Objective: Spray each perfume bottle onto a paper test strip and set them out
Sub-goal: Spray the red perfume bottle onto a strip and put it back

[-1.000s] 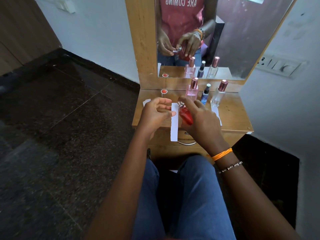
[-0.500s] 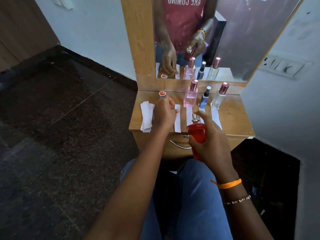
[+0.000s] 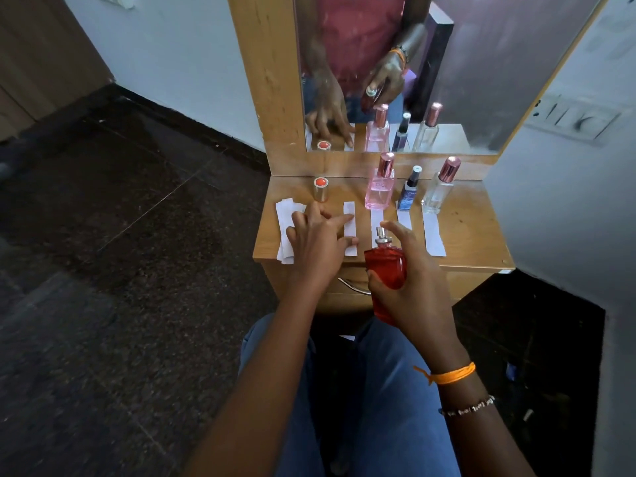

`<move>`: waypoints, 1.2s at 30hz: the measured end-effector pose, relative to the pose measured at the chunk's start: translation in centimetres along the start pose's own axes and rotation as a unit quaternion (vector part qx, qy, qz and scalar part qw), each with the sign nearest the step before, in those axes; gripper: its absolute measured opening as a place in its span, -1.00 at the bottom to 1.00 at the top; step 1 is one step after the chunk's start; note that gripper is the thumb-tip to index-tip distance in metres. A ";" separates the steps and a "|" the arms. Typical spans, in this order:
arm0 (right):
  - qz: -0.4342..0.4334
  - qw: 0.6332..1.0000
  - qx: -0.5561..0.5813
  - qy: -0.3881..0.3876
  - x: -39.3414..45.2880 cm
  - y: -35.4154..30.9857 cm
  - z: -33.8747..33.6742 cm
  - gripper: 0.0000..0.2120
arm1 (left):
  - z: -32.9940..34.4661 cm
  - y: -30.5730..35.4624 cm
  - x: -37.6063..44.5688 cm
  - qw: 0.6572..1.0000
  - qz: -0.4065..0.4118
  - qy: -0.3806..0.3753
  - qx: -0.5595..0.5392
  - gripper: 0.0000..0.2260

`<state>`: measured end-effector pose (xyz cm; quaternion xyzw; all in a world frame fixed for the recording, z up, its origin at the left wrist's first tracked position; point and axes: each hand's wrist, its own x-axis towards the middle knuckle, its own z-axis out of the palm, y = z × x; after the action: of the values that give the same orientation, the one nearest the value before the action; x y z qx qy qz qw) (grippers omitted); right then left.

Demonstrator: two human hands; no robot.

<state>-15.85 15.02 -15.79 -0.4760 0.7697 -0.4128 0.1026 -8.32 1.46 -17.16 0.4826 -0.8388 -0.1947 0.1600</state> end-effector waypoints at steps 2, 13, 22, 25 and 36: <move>-0.002 1.000 0.002 -0.005 -0.1 0.0 0.1 -0.31 | 0.0 0.1 0.3 1.000 -0.004 -0.008 -0.001 -0.62; -0.006 1.000 0.005 -0.010 -0.5 -0.4 0.6 -0.31 | -1.9 0.7 2.2 0.991 -0.071 0.104 -0.043 -0.53; -0.007 1.000 0.018 -0.018 -0.7 -0.3 0.5 -0.30 | -2.6 0.3 4.8 0.991 -0.056 0.115 -0.028 -0.80; -0.009 0.999 0.038 -0.019 -0.5 -0.4 0.6 -0.26 | -4.6 0.6 3.6 0.990 -0.034 0.064 -0.119 -0.79; -0.063 0.992 0.101 -0.040 -0.3 -1.2 0.5 -0.14 | -7.9 1.8 -1.6 0.958 0.073 -0.150 -0.234 -0.79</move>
<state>-14.66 14.71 -15.26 -0.5271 0.6878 -0.4747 0.1544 -5.28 2.27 -9.54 0.3342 -0.8175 -0.4429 0.1545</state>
